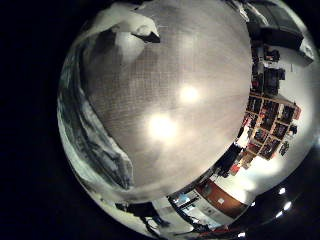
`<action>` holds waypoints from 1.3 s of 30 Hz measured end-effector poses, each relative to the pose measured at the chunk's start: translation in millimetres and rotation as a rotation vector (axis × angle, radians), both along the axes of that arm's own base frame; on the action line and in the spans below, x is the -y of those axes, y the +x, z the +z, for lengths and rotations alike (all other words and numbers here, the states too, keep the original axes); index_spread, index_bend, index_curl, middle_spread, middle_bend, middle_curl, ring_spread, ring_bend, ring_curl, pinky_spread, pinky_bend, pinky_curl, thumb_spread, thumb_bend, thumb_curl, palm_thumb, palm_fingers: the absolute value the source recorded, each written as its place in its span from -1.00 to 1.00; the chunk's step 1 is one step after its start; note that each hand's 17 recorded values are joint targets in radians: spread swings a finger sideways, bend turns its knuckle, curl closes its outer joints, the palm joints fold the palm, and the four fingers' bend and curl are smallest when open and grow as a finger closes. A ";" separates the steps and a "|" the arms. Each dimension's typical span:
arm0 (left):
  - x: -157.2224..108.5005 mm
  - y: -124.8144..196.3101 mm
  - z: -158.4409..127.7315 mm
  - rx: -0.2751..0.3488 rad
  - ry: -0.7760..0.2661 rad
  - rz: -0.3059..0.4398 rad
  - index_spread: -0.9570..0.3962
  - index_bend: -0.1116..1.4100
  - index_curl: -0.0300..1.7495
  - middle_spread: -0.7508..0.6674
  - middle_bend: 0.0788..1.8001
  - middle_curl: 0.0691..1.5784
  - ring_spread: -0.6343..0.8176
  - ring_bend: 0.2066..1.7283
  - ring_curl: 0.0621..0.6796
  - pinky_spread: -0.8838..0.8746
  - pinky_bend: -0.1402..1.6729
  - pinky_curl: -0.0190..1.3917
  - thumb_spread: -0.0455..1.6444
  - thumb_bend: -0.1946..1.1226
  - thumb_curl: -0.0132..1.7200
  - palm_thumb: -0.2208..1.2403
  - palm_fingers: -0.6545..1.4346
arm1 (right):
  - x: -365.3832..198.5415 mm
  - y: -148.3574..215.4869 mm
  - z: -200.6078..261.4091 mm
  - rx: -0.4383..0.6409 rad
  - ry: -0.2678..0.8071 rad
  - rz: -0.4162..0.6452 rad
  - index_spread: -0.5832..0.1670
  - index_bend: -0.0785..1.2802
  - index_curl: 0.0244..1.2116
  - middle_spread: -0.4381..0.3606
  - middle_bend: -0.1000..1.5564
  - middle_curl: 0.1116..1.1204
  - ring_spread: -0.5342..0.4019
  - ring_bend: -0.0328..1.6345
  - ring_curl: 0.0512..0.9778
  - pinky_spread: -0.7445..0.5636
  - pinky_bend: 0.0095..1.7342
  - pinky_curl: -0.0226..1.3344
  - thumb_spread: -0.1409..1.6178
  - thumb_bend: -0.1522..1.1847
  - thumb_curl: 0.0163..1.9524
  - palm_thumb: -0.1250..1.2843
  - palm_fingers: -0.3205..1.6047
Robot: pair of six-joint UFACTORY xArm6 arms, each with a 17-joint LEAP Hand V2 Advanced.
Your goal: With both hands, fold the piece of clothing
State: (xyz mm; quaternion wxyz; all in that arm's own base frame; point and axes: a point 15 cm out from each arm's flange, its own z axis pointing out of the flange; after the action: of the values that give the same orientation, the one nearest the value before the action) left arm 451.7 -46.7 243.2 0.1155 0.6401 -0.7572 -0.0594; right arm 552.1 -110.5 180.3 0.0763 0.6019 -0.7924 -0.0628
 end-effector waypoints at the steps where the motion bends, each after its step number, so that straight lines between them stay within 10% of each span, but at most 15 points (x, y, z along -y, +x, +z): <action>1: 0.5 0.2 1.2 0.004 0.002 0.000 0.40 -0.63 -0.48 0.43 -0.88 -0.58 0.41 -0.37 -0.39 0.54 -0.44 -0.42 0.36 -0.74 -0.58 -0.10 -0.32 | -0.5 -0.7 -2.0 -0.005 0.001 0.001 -0.02 -0.61 -0.40 0.28 -0.28 -0.44 0.35 0.11 -0.47 0.80 -0.02 -0.44 0.45 -0.81 -0.71 -0.51 -0.38; 11: -2.4 -0.1 1.2 0.002 0.017 -0.006 0.41 -0.63 -0.52 0.42 -0.88 -0.61 0.41 -0.39 -0.43 0.53 -0.46 -0.45 0.37 -0.73 -0.58 -0.07 -0.30 | -17.7 -13.7 -7.7 -0.069 0.025 0.015 -0.08 -0.55 -0.38 -0.05 0.02 -0.29 -0.11 0.30 -0.42 0.51 -0.08 -0.53 0.43 -0.81 -0.71 -0.52 0.06; 23: -7.4 -0.3 15.4 0.030 0.026 -0.006 0.41 -0.62 -0.55 0.41 -0.88 -0.63 0.40 -0.41 -0.45 0.53 -0.47 -0.47 0.37 -0.73 -0.58 -0.05 -0.27 | -60.6 -52.6 -0.6 -0.213 0.208 0.027 -0.38 -0.02 -0.07 -0.41 0.30 -0.12 -0.38 0.42 -0.25 -0.51 0.03 -0.53 0.46 -0.73 -0.64 -0.14 0.77; 39: -3.2 -8.6 27.8 0.046 0.019 -0.015 0.41 -0.62 -0.55 0.39 -0.88 -0.65 0.38 -0.43 -0.47 0.53 -0.48 -0.48 0.36 -0.74 -0.58 -0.01 -0.25 | -69.2 -78.4 39.0 -0.227 0.524 0.019 -0.25 0.60 0.24 -0.34 0.66 0.16 -0.30 0.72 0.07 -0.32 0.52 -0.19 0.38 -0.59 -0.45 0.57 0.61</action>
State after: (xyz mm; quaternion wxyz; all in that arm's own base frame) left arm 443.1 -43.5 270.9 0.0914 0.6366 -0.7639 -0.0527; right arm 473.7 -41.4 219.4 0.0070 0.5975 -0.7301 -0.3315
